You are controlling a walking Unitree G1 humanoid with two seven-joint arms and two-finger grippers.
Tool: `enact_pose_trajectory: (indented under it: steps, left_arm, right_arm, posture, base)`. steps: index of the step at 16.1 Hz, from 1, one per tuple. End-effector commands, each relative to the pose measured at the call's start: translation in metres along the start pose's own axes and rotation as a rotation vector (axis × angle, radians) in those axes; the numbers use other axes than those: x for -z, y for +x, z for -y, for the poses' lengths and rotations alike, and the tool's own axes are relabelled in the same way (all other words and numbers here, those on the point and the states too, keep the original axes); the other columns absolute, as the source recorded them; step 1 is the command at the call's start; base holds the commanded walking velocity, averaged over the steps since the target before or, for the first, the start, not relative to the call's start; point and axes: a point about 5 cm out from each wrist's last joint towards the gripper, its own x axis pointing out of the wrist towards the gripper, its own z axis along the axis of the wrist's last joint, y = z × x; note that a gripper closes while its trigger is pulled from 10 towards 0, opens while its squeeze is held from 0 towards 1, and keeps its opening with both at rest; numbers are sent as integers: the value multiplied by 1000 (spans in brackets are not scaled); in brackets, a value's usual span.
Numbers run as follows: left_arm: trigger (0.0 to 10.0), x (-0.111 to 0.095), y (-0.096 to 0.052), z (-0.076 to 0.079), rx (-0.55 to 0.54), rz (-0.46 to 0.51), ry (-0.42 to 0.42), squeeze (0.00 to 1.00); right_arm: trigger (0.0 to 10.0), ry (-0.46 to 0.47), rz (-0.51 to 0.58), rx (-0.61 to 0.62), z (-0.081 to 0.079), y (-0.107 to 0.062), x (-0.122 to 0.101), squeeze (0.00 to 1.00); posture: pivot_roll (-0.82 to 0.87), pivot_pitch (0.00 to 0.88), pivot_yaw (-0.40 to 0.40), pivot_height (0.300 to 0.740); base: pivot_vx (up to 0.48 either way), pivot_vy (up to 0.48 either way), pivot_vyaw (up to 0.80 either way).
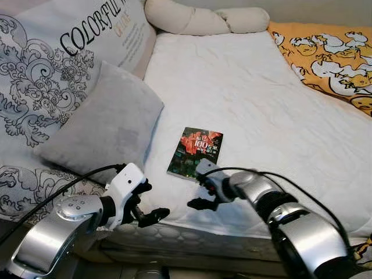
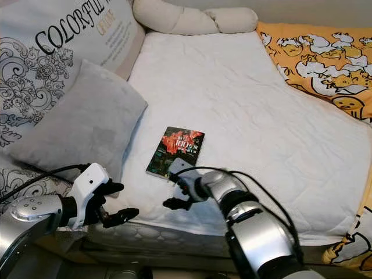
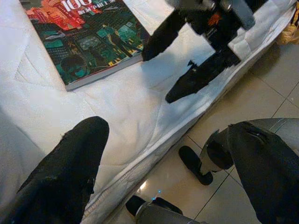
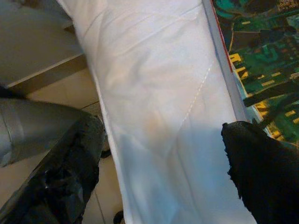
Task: Clean up the room
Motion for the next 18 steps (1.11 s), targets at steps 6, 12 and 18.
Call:
enact_pose_trajectory:
  steps: [6,12,18]
  left_arm:
    - [10000,-4,-5,-1,-9,-9,15,0]
    - [10000,-4,-2,2,-12,25,9,0]
    - [10000,-10,7,-21,-379,306,-172,0]
  right_arm:
    - [10000,34,-12,211,11,-3,13,0]
    - [10000,113,96,105,17,-14,10,0]
    - [10000,348,363,223,27,-41,30,0]
  posture:
    - [158,10,45,740]
    - [106,0,30,740]
    - [30,0,9,740]
  base:
    - [0,0,0]
    - [0,0,0]
    - [0,0,0]
